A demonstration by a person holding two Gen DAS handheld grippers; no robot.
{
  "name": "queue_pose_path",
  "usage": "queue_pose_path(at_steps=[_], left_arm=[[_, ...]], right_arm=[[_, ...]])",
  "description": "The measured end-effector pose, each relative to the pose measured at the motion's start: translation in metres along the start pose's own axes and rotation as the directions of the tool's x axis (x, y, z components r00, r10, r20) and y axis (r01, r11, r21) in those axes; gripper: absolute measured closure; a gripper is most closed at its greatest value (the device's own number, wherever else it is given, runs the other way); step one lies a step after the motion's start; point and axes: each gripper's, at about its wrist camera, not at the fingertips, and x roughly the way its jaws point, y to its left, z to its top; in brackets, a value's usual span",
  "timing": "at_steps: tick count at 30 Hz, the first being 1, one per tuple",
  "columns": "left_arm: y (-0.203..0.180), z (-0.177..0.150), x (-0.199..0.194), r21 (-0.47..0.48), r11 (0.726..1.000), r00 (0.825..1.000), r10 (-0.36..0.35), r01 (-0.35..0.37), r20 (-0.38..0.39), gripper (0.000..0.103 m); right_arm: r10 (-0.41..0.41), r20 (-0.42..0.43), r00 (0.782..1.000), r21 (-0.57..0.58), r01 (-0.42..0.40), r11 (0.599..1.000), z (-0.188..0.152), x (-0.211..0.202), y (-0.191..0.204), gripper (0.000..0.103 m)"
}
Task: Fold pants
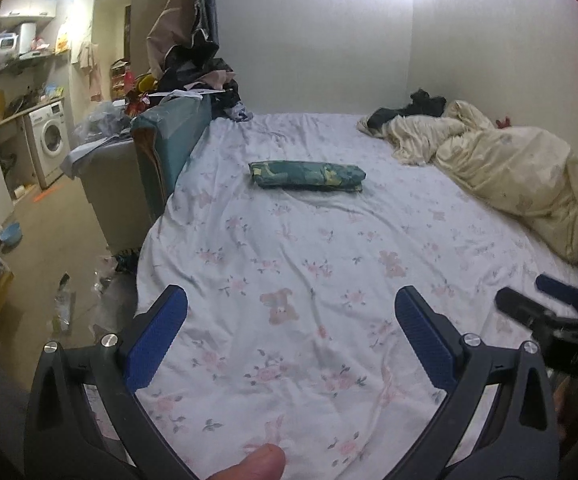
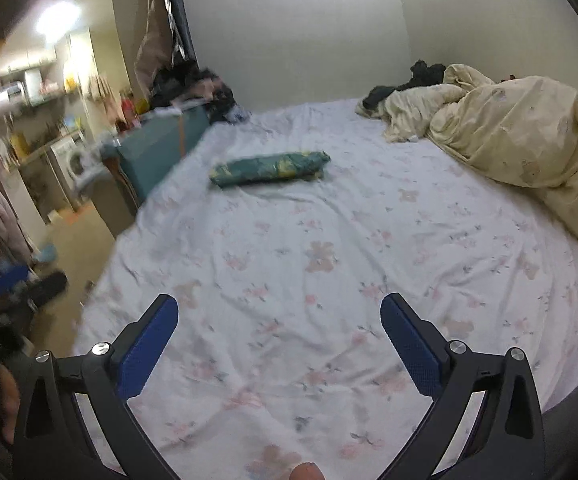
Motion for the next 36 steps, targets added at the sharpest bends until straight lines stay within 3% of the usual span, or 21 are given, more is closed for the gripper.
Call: queue_pose_path(at_steps=[4,19,36], left_arm=[[-0.006,-0.002,0.004,0.027,0.999,0.999,0.036,-0.036,0.006,0.001],[-0.006,-0.007,0.004,0.028,1.0,1.0,0.002,-0.002,-0.025,0.001],[-0.007,-0.007,0.005,0.023,1.0,1.0,0.019,-0.018,-0.024,0.001]], right_arm=[[0.0,0.018,1.0,-0.021,0.0,1.0,0.001,0.003,0.006,0.0],[-0.02,0.005,1.0,-0.032,0.02,0.999,-0.004,0.007,0.012,0.0],[-0.019,0.013,1.0,-0.022,0.019,1.0,0.001,0.006,0.008,0.0]])
